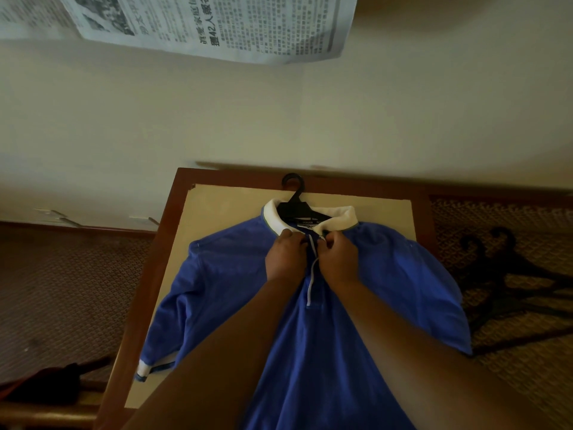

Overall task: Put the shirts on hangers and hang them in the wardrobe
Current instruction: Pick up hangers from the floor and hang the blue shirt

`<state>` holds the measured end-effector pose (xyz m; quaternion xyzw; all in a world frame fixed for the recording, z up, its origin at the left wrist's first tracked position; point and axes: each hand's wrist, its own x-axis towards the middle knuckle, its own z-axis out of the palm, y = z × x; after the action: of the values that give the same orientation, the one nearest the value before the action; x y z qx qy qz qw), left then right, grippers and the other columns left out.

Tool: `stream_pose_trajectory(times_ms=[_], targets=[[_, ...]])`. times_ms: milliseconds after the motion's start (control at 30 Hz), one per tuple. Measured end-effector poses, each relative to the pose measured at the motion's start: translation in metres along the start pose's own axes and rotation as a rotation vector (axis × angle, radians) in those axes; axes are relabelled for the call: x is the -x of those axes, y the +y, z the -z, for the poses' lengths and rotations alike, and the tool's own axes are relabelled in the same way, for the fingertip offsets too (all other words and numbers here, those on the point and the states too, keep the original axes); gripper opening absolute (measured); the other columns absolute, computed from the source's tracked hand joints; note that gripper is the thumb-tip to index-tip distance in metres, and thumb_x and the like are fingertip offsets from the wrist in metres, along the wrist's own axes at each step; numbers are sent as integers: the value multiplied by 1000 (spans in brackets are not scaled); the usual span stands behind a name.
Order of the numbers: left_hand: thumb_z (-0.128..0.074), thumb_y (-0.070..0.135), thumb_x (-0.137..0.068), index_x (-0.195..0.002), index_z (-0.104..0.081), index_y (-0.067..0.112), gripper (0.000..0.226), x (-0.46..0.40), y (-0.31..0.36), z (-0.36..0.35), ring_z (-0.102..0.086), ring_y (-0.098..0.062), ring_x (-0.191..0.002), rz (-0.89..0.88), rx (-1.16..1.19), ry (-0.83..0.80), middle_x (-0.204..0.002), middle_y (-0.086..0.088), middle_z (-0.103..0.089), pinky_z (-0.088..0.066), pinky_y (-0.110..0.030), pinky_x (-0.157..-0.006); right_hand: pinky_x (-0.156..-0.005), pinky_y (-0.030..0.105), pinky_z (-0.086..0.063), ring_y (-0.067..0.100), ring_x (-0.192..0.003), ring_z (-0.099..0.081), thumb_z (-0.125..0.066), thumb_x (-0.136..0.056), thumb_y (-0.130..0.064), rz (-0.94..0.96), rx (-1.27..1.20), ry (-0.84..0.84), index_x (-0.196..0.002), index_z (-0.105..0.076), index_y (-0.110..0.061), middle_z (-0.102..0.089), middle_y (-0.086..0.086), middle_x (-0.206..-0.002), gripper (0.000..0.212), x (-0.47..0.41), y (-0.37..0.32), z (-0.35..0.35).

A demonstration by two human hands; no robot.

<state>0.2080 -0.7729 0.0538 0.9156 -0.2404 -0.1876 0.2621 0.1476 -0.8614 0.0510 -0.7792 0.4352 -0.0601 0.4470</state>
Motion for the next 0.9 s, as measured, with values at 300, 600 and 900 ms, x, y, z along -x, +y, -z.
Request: stream_pose_trajectory(times_ms=[300,600,900], targets=[[-46,18,-98,-95,-66,12,21,-5,10,-6,-59,-8,-77,169,194,-20,-94,-2,-66,-43,-14,-65,-55,19,-36,7,-59,-47,-50,-98,-16,-51,-72,-52,-70,-48,-19,-51,-3,-65,29,2,0,1],[-54,18,-96,-97,-71,10,19,0,14,-7,-63,-11,-72,354,517,42,-84,-3,-70,-45,-13,-58,-52,17,-40,16,-62,-55,-53,-93,-11,-71,-68,-48,-80,-63,-3,-58,0,-66,18,1,0,-3],[-58,18,-93,-92,-72,13,15,0,11,-8,-64,-8,-72,430,649,47,-79,0,-69,-47,-11,-57,-60,19,-47,13,-66,-59,-55,-94,-13,-65,-183,-5,-77,-63,-12,-61,-2,-68,19,6,2,-5]])
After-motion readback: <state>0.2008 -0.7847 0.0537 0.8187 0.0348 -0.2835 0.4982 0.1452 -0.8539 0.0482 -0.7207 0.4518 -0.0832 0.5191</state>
